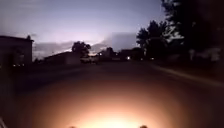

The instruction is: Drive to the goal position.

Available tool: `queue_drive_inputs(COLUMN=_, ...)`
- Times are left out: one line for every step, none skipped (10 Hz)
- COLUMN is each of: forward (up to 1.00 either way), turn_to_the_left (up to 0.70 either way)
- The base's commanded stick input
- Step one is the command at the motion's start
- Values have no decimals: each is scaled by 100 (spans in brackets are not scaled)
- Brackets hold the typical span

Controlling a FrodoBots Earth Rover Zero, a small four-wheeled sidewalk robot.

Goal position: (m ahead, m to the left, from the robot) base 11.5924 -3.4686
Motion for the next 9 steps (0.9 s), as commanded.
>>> queue_drive_inputs(forward=70, turn_to_the_left=0)
queue_drive_inputs(forward=70, turn_to_the_left=0)
queue_drive_inputs(forward=70, turn_to_the_left=0)
queue_drive_inputs(forward=70, turn_to_the_left=0)
queue_drive_inputs(forward=70, turn_to_the_left=0)
queue_drive_inputs(forward=70, turn_to_the_left=0)
queue_drive_inputs(forward=70, turn_to_the_left=0)
queue_drive_inputs(forward=70, turn_to_the_left=0)
queue_drive_inputs(forward=70, turn_to_the_left=0)
